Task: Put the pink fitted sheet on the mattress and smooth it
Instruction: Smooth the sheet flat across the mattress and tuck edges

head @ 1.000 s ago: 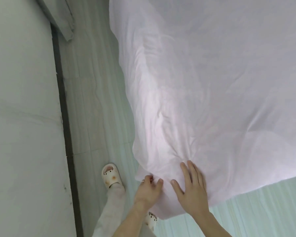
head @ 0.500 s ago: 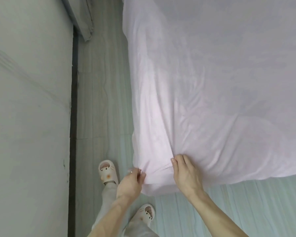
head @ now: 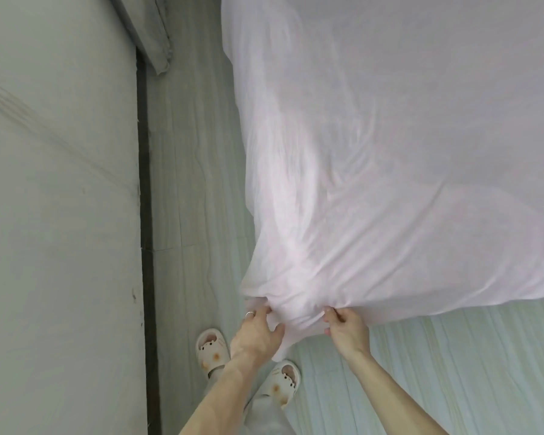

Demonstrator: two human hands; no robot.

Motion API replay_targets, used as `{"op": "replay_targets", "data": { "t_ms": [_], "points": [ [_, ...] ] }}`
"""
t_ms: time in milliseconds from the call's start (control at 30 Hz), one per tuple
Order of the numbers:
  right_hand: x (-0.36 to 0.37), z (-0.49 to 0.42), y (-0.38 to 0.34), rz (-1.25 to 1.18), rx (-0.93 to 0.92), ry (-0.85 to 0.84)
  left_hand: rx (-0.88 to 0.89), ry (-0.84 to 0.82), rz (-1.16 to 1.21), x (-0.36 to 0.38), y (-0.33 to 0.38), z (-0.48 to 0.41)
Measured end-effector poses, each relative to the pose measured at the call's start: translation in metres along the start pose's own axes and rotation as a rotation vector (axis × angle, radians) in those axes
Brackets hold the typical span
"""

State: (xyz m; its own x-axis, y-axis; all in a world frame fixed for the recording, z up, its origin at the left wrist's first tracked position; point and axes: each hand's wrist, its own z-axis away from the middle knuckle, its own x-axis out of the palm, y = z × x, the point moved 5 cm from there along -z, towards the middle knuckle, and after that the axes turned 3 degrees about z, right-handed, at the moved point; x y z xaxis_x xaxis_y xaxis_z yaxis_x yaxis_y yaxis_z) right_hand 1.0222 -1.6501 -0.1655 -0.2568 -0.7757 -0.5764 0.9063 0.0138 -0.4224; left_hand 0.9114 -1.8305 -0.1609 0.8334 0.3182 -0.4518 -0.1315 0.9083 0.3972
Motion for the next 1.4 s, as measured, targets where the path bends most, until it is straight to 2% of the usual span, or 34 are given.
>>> {"op": "replay_targets", "data": {
  "t_ms": [267, 400, 533, 633, 700, 800, 867, 933, 1033, 1133, 1233, 1400],
  "points": [
    [-0.012, 0.032, 0.011, -0.001, -0.047, 0.054, 0.217, 0.138, -0.31, -0.013, 0.043, 0.01],
    [-0.023, 0.065, 0.023, -0.001, -0.147, 0.127, 0.333, 0.117, -0.296, 0.0, 0.033, 0.037],
    [-0.021, 0.066, 0.013, 0.125, -0.132, 0.117, 0.28, 0.131, -0.401, -0.001, 0.037, 0.039],
    [-0.026, 0.054, -0.013, 0.372, -0.07, 0.043, 0.244, 0.091, -0.528, -0.011, 0.054, 0.028],
    [-0.036, 0.053, -0.033, 0.469, -0.094, 0.034, 0.225, 0.121, -0.54, -0.025, 0.067, 0.023],
    [-0.056, 0.047, -0.069, 0.449, -0.264, 0.258, 0.28, 0.297, -0.509, -0.056, 0.098, 0.012],
    [-0.066, 0.036, -0.103, 0.346, -0.488, 0.503, 0.398, 0.388, -0.471, -0.073, 0.124, -0.002],
    [-0.077, 0.009, -0.136, 0.267, -0.606, 0.619, 0.522, 0.411, -0.483, -0.084, 0.154, -0.018],
    [-0.084, -0.047, -0.147, 0.413, -0.527, 0.374, 0.598, 0.271, -0.681, -0.078, 0.175, -0.044],
    [-0.101, -0.082, -0.071, 0.551, -0.241, 0.219, 0.485, 0.153, -0.707, -0.063, 0.161, -0.058],
    [-0.116, -0.07, -0.015, 0.58, -0.062, 0.143, 0.427, 0.124, -0.79, -0.06, 0.156, -0.052],
    [-0.137, -0.055, -0.058, 0.673, 0.028, 0.143, 0.374, 0.092, -0.963, -0.082, 0.213, -0.039]
  ]
}}
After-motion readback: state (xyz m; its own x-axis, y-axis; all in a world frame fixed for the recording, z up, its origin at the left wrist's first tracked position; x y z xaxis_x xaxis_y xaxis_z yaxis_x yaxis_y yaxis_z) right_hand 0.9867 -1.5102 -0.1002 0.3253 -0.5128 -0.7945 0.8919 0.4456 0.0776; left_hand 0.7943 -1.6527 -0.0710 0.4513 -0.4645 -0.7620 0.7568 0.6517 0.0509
